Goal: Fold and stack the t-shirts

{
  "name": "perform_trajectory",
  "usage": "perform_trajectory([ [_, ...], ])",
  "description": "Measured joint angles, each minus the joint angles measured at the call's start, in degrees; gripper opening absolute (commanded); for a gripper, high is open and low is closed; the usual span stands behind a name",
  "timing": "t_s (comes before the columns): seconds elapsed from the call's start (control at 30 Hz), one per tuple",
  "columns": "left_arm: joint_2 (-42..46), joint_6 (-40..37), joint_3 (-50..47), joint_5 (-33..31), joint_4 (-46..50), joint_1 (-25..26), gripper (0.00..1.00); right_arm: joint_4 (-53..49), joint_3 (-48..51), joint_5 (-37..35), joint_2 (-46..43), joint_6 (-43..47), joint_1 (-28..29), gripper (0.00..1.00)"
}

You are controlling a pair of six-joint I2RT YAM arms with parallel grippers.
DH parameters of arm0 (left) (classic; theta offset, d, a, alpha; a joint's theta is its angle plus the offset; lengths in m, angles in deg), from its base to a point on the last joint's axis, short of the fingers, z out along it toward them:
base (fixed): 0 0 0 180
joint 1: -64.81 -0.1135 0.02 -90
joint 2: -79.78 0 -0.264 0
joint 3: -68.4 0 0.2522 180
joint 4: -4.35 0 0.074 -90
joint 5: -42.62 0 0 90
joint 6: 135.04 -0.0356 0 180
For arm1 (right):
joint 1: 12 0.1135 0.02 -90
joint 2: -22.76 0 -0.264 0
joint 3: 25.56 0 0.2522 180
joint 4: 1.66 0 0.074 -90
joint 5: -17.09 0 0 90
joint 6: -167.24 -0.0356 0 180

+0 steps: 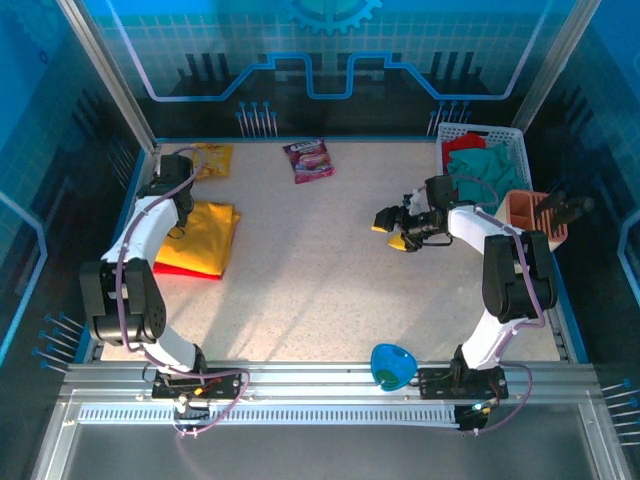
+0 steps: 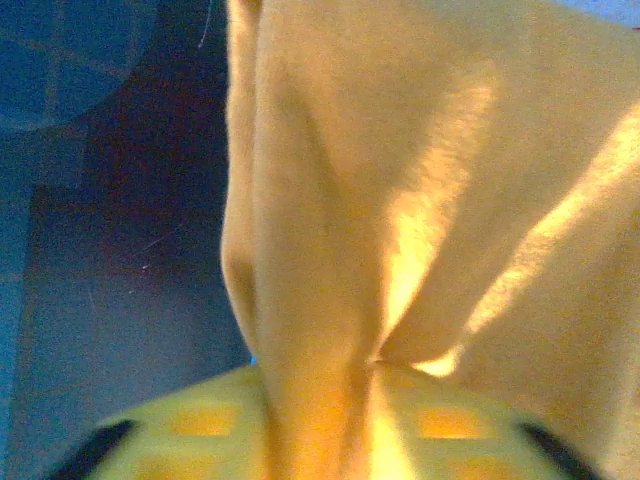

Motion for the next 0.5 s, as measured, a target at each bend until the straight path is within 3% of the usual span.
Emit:
perform_trajectory([
  [0.03,-0.46,0.02,0.00,-0.33,-0.28,-0.07,0.99,0.00,0.11,0.07,0.00,0.00,0.00,0.76],
  [0.5,-1.16,7.34,0.26,1.86,1.95,2.03,0.99,-0.04,0.20,-0.26,-0.04,0.92,0.00,0.81],
])
